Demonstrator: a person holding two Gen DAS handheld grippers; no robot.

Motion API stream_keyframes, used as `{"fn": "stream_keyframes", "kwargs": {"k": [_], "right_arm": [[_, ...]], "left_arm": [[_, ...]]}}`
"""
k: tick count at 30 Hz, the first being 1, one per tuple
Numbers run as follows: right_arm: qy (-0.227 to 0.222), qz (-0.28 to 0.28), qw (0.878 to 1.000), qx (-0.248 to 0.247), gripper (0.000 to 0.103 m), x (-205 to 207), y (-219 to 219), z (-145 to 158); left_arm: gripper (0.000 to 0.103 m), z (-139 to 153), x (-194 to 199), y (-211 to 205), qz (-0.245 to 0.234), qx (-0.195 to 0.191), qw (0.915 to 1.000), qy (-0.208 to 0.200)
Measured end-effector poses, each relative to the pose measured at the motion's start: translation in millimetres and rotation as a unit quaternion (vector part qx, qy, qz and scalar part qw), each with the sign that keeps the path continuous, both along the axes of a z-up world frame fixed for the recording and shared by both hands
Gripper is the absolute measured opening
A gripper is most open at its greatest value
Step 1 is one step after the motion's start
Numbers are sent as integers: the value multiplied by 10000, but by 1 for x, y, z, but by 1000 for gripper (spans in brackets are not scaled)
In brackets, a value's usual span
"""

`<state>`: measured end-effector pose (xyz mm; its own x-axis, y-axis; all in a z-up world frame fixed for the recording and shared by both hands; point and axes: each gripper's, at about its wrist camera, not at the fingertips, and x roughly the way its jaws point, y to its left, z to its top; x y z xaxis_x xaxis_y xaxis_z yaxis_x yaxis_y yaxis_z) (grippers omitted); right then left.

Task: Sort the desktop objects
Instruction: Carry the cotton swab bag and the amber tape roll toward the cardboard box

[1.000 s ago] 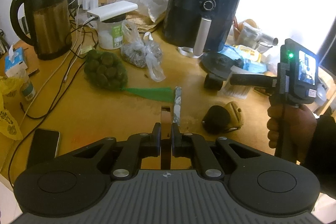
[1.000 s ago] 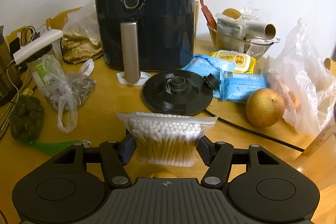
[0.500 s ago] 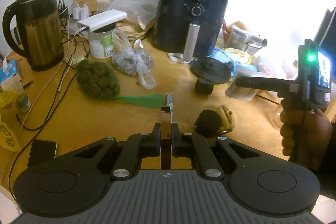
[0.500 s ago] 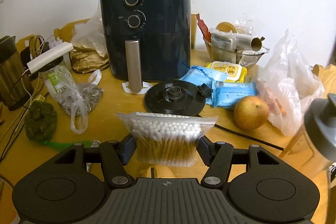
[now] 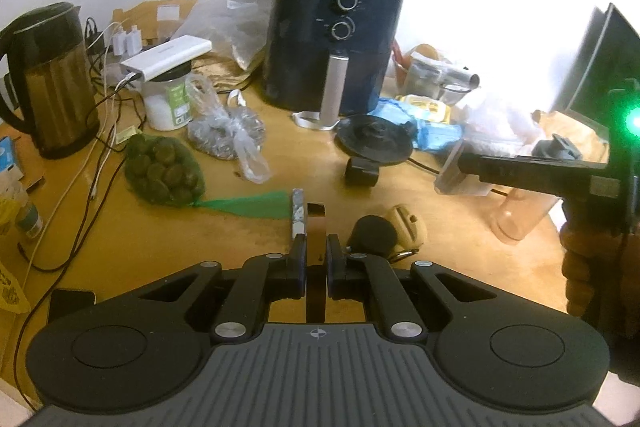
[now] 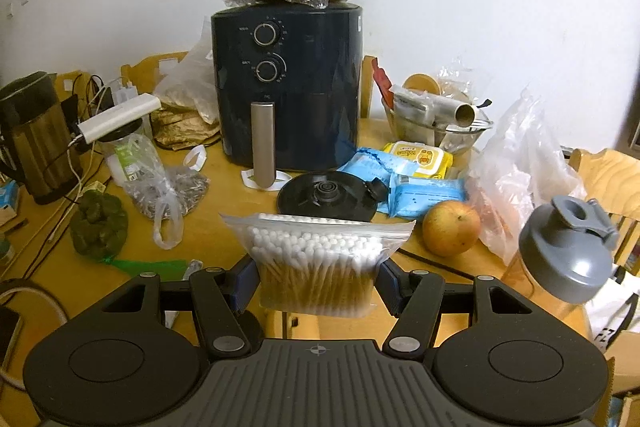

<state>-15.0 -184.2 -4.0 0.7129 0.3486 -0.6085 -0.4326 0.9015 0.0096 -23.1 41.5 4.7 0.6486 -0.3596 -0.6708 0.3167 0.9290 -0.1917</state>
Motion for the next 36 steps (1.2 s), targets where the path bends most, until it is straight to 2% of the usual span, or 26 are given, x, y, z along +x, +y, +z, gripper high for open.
{"fn": "stream_keyframes", "kwargs": {"k": [20,36], "right_arm": [[158,-80,9997,143,64,-75,-33,28],[817,-109,9966,66,64,-103,-61,10]], "left_arm": [[10,5,-20,0,-494,-134,9987,-58],[10,-16,-30,-6,-639,-288,9960,562]]}}
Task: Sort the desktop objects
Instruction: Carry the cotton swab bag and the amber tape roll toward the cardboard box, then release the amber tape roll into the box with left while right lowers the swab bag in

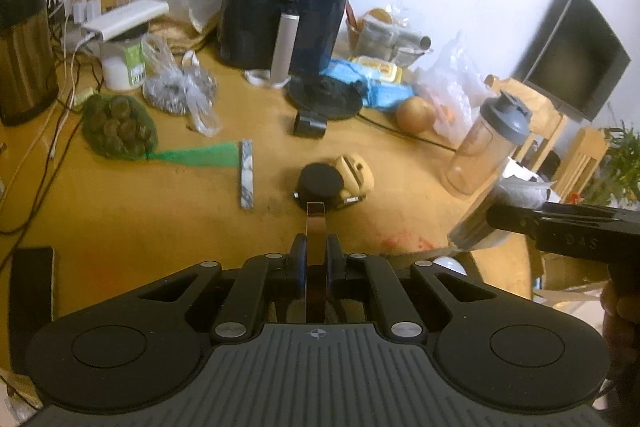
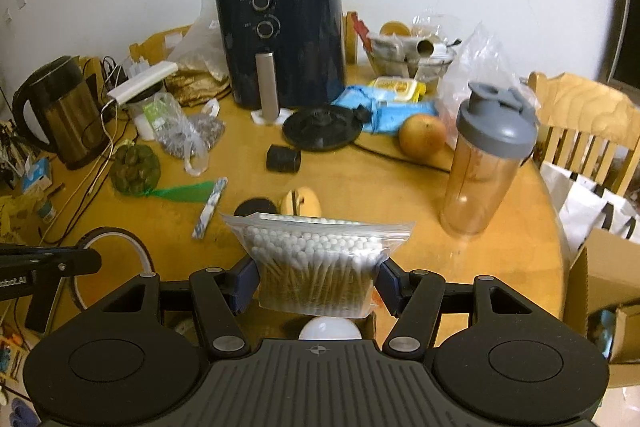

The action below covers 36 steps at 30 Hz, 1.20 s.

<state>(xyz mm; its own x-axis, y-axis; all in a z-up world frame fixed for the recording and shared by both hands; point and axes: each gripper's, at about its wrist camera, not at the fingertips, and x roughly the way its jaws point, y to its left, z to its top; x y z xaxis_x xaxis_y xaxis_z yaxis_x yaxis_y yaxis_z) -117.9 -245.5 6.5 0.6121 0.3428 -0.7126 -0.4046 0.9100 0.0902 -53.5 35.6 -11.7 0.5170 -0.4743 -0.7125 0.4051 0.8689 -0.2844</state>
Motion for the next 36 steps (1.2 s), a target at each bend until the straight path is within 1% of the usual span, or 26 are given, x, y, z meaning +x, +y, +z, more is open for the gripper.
{"fn": "stream_keyframes", "kwargs": {"k": [4,9,12,14,15,16,19,29,32,36], "right_arm": [[119,74,9999,19,64,-3,-6,-6],[261,134,9995,77,64,-5,-16,-10],[323,207,9992,115,64,-5,-21,-12],[360,234,9990,122,64,-5,-23,-13],[389,240,9989,132,64,-4,-24,-14],[422,247,9987,147,64,-3,-25,-15],[493,290,9982,168,64,-3,-27,-18],[610,511,9966,210,64,-3,-25,-21],[750,596,9952,200,64,-3,-23,-24],[994,732,9921,228,64,-5,-19,-28]], "left_arm": [[10,-7,-3,-8,2,127,9998,154],[10,-15,-9,-20,-17,438,9986,302],[12,-19,-12,-27,-49,670,9969,404],[27,-20,-14,-31,-121,743,9961,450],[45,-20,-15,-31,-147,722,9963,439],[58,-18,-17,-31,-162,673,9968,402],[69,-13,-22,-31,-171,520,9981,276],[69,-7,-26,-22,148,434,9988,198],[69,-7,-27,-18,241,447,9985,198],[76,-7,-29,-16,333,449,9983,173]]}}
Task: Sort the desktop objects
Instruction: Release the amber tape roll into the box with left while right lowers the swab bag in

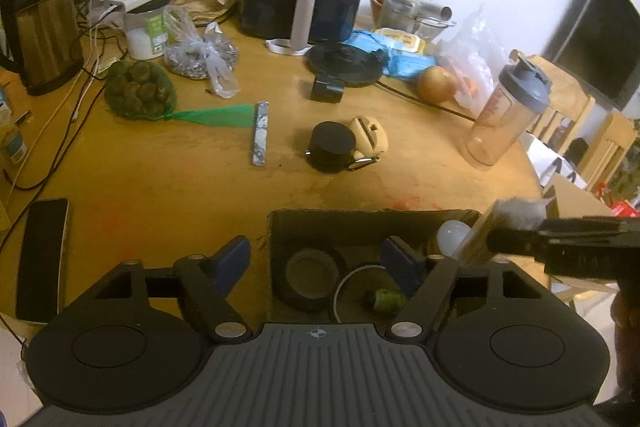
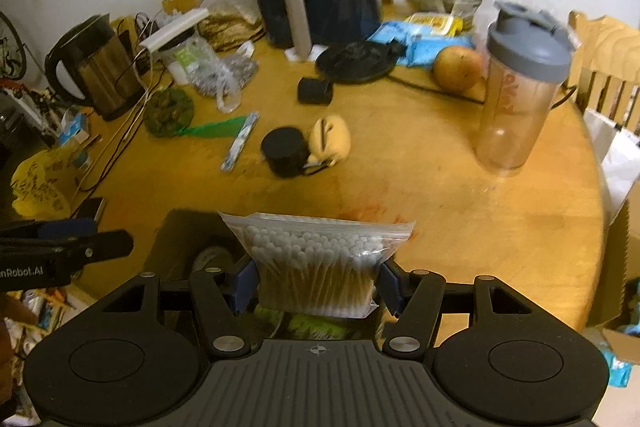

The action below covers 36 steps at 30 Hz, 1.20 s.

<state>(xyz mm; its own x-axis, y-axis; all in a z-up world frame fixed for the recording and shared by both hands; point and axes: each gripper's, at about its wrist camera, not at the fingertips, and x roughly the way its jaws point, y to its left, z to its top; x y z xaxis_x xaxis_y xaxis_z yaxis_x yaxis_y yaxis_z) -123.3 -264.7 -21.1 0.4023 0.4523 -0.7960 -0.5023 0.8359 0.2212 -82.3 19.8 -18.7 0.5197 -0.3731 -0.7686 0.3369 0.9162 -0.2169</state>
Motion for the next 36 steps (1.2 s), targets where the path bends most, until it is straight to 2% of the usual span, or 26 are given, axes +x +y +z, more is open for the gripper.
{"fn": "stream_keyframes", "kwargs": {"k": [7,12,17,24,25,26,28,36], "right_arm": [[226,210,9995,-45,65,-3,10,-4],[569,189,9979,225,65,3,17,-7],[969,147,9941,466,65,13,29,-12],[1598,470,9836,692,66,22,61,-20],[1673,498,9818,749,74,22,66,-21],[1712,492,9810,766,90,22,68,-22],[1645,502,9819,796,100,21,73,-19],[1351,615,9868,646,103,19,80,-12]], "left_arm": [[89,1,-2,6,196,120,9997,-94],[103,2,-2,16,426,177,9988,-184],[103,4,0,28,615,243,9974,-287],[103,7,2,49,936,350,9945,-319],[103,7,2,52,984,358,9940,-322],[103,8,3,55,1023,364,9936,-324],[103,8,4,59,1088,372,9928,-332],[103,7,14,62,1023,331,9938,-267]]}}
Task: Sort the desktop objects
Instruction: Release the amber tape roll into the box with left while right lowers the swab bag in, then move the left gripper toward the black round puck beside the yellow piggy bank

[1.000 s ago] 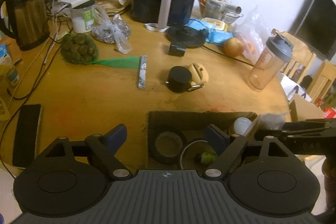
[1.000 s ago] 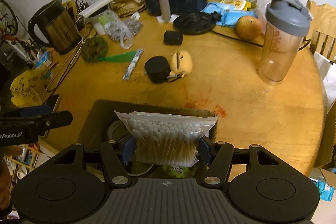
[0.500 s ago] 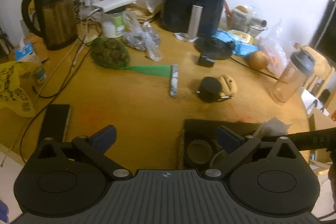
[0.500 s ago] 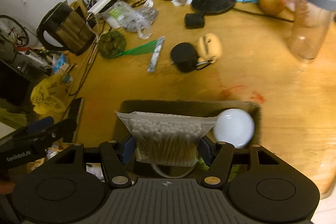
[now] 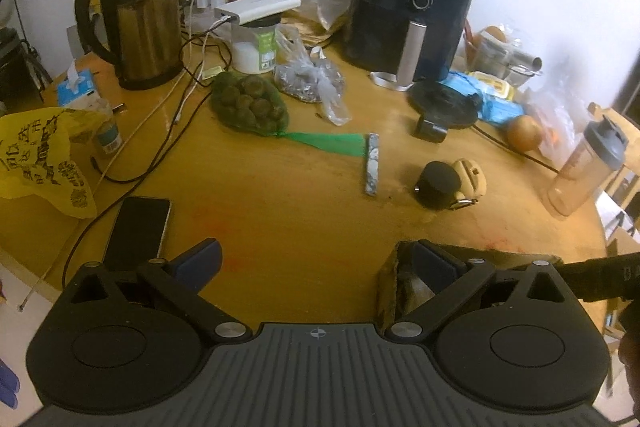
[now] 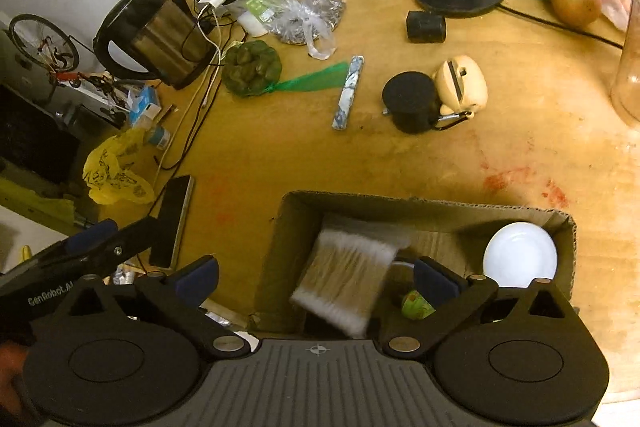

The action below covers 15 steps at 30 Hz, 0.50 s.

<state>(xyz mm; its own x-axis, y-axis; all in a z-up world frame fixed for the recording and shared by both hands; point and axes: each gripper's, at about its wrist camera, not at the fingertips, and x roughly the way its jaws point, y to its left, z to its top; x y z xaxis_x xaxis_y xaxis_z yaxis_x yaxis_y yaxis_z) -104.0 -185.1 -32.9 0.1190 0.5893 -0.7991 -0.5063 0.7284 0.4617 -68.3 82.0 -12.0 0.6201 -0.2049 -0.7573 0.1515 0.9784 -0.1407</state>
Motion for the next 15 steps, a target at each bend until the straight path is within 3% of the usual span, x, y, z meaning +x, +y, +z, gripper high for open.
{"fn": "stream_keyframes", "kwargs": {"k": [15], "right_arm": [[-684,-697,9945,-388,103,-2,-25,9]], "left_arm": [[103,-4,19,-24,-790,-33,9968,100]]}}
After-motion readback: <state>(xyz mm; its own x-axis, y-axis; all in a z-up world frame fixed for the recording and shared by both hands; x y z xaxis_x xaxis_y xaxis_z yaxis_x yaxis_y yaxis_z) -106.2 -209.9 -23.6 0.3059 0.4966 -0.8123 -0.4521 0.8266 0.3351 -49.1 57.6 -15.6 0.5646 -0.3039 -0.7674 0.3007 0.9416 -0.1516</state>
